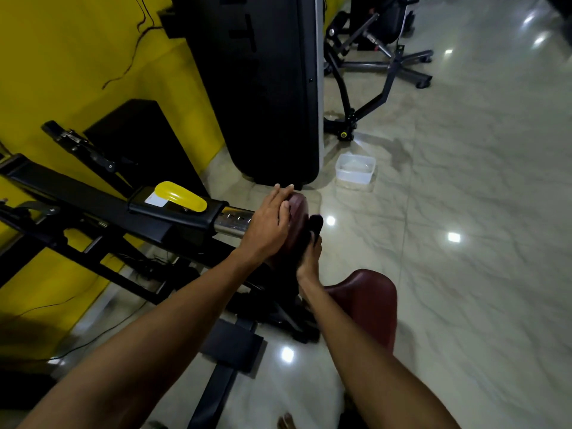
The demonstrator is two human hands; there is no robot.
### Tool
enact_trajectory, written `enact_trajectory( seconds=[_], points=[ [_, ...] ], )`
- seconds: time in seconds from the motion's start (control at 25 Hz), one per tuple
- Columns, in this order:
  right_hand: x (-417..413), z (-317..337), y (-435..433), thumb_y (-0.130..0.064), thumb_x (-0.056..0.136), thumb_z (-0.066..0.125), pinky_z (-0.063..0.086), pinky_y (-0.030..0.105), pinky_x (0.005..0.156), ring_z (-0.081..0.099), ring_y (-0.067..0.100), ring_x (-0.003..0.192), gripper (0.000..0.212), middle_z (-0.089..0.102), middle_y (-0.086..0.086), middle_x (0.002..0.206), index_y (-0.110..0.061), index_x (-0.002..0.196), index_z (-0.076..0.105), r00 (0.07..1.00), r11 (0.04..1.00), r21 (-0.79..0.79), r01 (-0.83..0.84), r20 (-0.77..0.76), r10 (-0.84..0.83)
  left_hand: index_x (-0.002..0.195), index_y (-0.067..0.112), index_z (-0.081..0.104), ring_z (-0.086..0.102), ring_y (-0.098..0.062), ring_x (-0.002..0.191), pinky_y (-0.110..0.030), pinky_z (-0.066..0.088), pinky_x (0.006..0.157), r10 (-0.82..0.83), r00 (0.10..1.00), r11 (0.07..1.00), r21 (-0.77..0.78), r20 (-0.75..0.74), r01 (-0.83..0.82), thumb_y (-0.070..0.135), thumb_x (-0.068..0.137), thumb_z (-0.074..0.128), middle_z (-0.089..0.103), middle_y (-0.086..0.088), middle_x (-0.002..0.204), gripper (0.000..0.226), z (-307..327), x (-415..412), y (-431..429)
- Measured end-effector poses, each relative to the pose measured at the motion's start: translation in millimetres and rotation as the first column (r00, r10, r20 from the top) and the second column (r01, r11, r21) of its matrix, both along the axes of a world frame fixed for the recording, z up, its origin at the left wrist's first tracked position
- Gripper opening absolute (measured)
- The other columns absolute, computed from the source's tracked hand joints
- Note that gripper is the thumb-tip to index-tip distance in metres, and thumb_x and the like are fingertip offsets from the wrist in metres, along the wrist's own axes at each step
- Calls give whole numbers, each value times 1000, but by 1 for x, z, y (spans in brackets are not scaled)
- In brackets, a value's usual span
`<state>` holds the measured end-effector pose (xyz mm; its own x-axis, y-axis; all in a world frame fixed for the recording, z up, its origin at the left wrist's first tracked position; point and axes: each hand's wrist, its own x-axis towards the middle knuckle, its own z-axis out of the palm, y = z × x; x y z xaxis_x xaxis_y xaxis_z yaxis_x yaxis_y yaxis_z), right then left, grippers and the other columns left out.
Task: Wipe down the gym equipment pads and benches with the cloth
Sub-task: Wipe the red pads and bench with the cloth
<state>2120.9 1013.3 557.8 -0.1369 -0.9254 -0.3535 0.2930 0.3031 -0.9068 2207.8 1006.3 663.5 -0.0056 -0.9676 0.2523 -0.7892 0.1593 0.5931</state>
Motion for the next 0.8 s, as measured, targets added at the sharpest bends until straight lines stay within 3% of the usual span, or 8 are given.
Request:
enact_trajectory(
  seconds=[0.08,0.16,0.36,0.44,0.56,0.64,0.72,0.8],
  points=[
    [-6,9,-22,-66,93,33,43,49,113,56,23,129,72,54,7,146,-23,150,43,1000,998,64,-29,-9,29,152,27,42,44,-13,140,-30,36,115,6,1000,1000,14,19,-6,29,110,29,49,-1,153,45,2,1,2],
    [-7,36,-20,-77,85,27,41,47,113,54,19,131,81,51,-1,149,-30,150,42,993,1000,5,-13,-119,13,148,28,47,56,-16,127,-31,44,106,1,1000,1000,-17,13,-1,30,110,29,58,0,143,42,1,1,1],
    [16,45,35,-63,98,34,39,20,107,45,4,135,68,42,-9,156,-30,157,29,972,955,-288,75,-191,-134,148,29,45,58,-16,124,-41,51,103,-13,1000,1000,5,12,13,35,110,27,60,-2,141,43,-4,6,1],
    [21,21,44,-61,99,32,42,24,106,45,8,137,69,42,-4,157,-25,158,30,974,959,-263,110,-166,-157,148,27,46,57,-17,126,-39,49,106,-6,1000,1000,1,12,6,33,110,27,58,-3,142,43,-2,5,2],
    [12,-7,15,-63,101,35,44,41,112,54,21,132,65,52,6,148,-22,150,42,997,997,2,81,8,-81,149,23,48,55,-17,129,-34,45,108,13,1000,1000,-22,3,-13,29,110,29,58,-2,144,43,2,1,4],
    [7,-16,-11,-75,89,39,45,46,112,58,20,127,76,57,4,144,-27,148,48,994,995,94,30,106,-40,149,23,47,56,-17,127,-34,47,105,13,1000,1000,-20,6,-13,30,110,29,59,-4,142,43,3,0,5],
    [8,7,-11,-69,86,41,44,45,113,56,17,130,73,54,2,146,-32,149,46,995,999,32,43,90,-46,149,23,47,59,-20,122,-34,49,100,3,1000,1000,-22,11,-3,30,111,29,62,-6,138,43,0,2,4],
    [10,47,19,-46,94,42,40,32,115,48,8,135,63,42,-2,153,-31,155,36,997,990,-118,74,44,-69,148,22,48,60,-21,121,-37,50,101,-4,1000,1000,-18,0,4,30,110,29,63,-7,136,44,-2,4,2]
  ],
)
